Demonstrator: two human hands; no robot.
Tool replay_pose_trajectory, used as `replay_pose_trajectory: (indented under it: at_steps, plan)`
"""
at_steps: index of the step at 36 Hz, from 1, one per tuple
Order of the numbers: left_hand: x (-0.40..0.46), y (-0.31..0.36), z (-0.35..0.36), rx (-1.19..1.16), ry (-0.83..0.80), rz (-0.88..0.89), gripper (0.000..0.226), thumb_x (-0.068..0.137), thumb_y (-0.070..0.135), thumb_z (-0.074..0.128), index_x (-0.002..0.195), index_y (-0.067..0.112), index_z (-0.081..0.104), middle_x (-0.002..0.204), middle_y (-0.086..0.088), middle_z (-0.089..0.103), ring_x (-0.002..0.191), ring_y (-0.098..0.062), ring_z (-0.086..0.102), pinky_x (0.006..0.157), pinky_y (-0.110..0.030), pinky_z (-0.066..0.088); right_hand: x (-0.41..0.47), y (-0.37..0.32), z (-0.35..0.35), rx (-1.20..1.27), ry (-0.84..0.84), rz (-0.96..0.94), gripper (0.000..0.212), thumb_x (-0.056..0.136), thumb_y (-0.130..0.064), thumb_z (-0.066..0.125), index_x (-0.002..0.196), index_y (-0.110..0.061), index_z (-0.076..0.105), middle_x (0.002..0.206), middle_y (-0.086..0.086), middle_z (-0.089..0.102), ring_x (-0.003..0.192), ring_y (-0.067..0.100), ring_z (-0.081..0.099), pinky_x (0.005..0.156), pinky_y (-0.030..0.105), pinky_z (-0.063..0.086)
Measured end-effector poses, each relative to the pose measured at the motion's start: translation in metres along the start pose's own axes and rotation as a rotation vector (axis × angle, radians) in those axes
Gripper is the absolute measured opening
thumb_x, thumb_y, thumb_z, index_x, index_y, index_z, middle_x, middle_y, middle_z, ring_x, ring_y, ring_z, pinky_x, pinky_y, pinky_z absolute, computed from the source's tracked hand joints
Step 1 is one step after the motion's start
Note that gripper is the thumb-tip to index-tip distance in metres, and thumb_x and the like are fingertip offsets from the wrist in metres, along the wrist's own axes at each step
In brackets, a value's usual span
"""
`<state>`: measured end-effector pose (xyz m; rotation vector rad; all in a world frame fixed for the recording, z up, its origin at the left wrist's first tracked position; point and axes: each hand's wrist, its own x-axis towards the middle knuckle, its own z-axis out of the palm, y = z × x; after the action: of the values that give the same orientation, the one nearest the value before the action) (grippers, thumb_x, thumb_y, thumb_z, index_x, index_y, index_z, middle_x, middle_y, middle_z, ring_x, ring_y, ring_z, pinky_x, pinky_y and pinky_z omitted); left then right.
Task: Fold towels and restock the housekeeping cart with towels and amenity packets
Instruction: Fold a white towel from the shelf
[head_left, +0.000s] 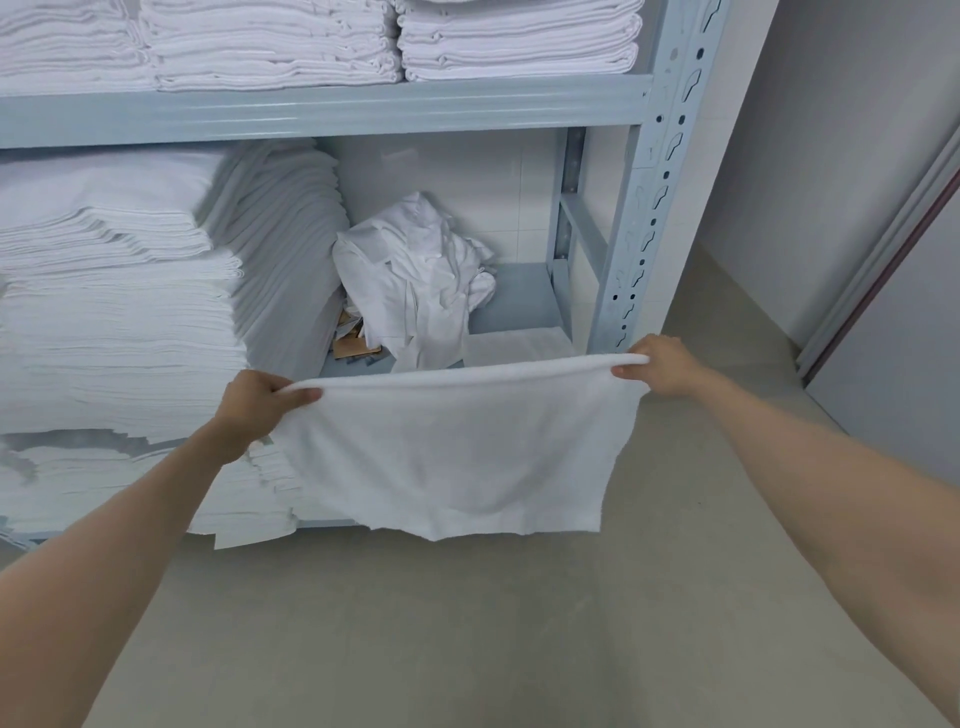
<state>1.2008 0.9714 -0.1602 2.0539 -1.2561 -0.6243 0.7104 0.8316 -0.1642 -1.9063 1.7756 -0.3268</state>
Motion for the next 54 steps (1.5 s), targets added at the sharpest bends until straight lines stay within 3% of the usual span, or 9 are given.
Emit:
replay_pose_trajectory:
  at_steps: [4, 9, 12, 16, 18, 25, 37, 44, 54]
  plan:
    - [0.003, 0.000, -0.009, -0.256, 0.104, -0.104, 0.034, 0.066, 0.033, 0.092, 0.078, 0.006, 0.075, 0.079, -0.004, 0.069, 0.076, -0.021, 0.062, 0.068, -0.030, 0.049, -0.004, 0.009, -0.005, 0.323, -0.007, 0.092, 0.051, 0.084, -0.037, 0.078, 0.098, 0.011, 0.067, 0.086, 0.007, 0.053, 0.078, 0.019, 0.047, 0.072, 0.026, 0.032]
    - [0.002, -0.004, -0.014, -0.508, 0.132, -0.200, 0.040, 0.072, 0.022, 0.089, 0.101, 0.001, 0.071, 0.102, -0.012, 0.070, 0.084, -0.022, 0.066, 0.074, -0.031, 0.056, -0.010, 0.004, -0.005, 0.664, 0.045, 0.114, 0.031, 0.080, -0.037, 0.080, 0.080, -0.007, 0.073, 0.082, -0.004, 0.076, 0.064, 0.005, 0.070, 0.049, 0.010, 0.048]
    - [0.000, -0.007, -0.018, -0.665, 0.095, -0.260, 0.043, 0.078, 0.017, 0.084, 0.113, -0.004, 0.067, 0.113, -0.016, 0.069, 0.086, -0.023, 0.067, 0.062, -0.028, 0.061, -0.007, 0.005, -0.001, 0.812, 0.065, 0.172, 0.027, 0.083, -0.038, 0.078, 0.081, -0.011, 0.071, 0.081, -0.002, 0.077, 0.066, 0.011, 0.071, 0.060, 0.020, 0.053]
    - [-0.010, -0.007, 0.004, -0.536, 0.104, -0.445, 0.048, 0.071, 0.011, 0.089, 0.107, -0.008, 0.064, 0.112, -0.019, 0.066, 0.094, -0.032, 0.064, 0.078, -0.038, 0.057, -0.007, -0.001, 0.019, 0.284, 0.123, 0.248, 0.048, 0.088, -0.035, 0.074, 0.061, -0.018, 0.037, 0.070, 0.005, 0.047, 0.062, 0.020, 0.047, 0.055, 0.029, 0.031]
    - [-0.017, 0.001, 0.023, -0.444, 0.113, -0.482, 0.047, 0.066, 0.008, 0.092, 0.101, -0.009, 0.065, 0.108, -0.021, 0.067, 0.088, -0.033, 0.065, 0.080, -0.039, 0.056, -0.013, -0.015, 0.033, 0.126, 0.140, 0.249, 0.040, 0.090, -0.036, 0.068, 0.068, -0.013, 0.046, 0.087, 0.010, 0.052, 0.080, 0.026, 0.055, 0.062, 0.029, 0.036]
    - [-0.025, 0.059, 0.074, -0.404, 0.028, -0.280, 0.028, 0.067, 0.012, 0.092, 0.072, 0.000, 0.067, 0.076, -0.012, 0.068, 0.067, -0.025, 0.066, 0.058, -0.029, 0.056, -0.022, -0.082, 0.068, 0.193, 0.138, 0.057, 0.052, 0.089, -0.025, 0.069, 0.052, -0.014, 0.034, 0.056, 0.003, 0.037, 0.065, 0.022, 0.045, 0.045, 0.029, 0.022]
    - [-0.037, 0.142, 0.110, -0.298, -0.084, 0.077, 0.010, 0.086, 0.008, 0.071, 0.078, 0.005, 0.067, 0.078, -0.017, 0.063, 0.074, -0.023, 0.060, 0.077, -0.051, 0.058, -0.048, -0.173, 0.091, 0.384, 0.134, -0.177, 0.050, 0.090, -0.021, 0.062, 0.046, -0.011, 0.040, 0.049, 0.005, 0.045, 0.048, 0.018, 0.046, 0.052, 0.032, 0.036]
    - [-0.038, 0.144, 0.103, -0.355, -0.156, 0.094, 0.014, 0.092, 0.004, 0.065, 0.096, -0.005, 0.076, 0.097, -0.024, 0.074, 0.096, -0.038, 0.071, 0.089, -0.055, 0.057, -0.050, -0.169, 0.081, 0.834, -0.099, -0.120, 0.028, 0.091, -0.006, 0.047, 0.083, 0.010, 0.068, 0.073, 0.026, 0.071, 0.064, 0.040, 0.072, 0.067, 0.046, 0.062]
    - [-0.041, 0.148, 0.099, -0.488, -0.285, 0.133, 0.022, 0.099, 0.006, 0.058, 0.112, -0.006, 0.071, 0.107, -0.028, 0.072, 0.099, -0.035, 0.069, 0.100, -0.054, 0.052, -0.038, -0.155, 0.084, 0.677, 0.066, -0.254, 0.022, 0.093, -0.019, 0.068, 0.110, -0.009, 0.057, 0.071, 0.012, 0.070, 0.052, 0.025, 0.070, 0.051, 0.035, 0.060]
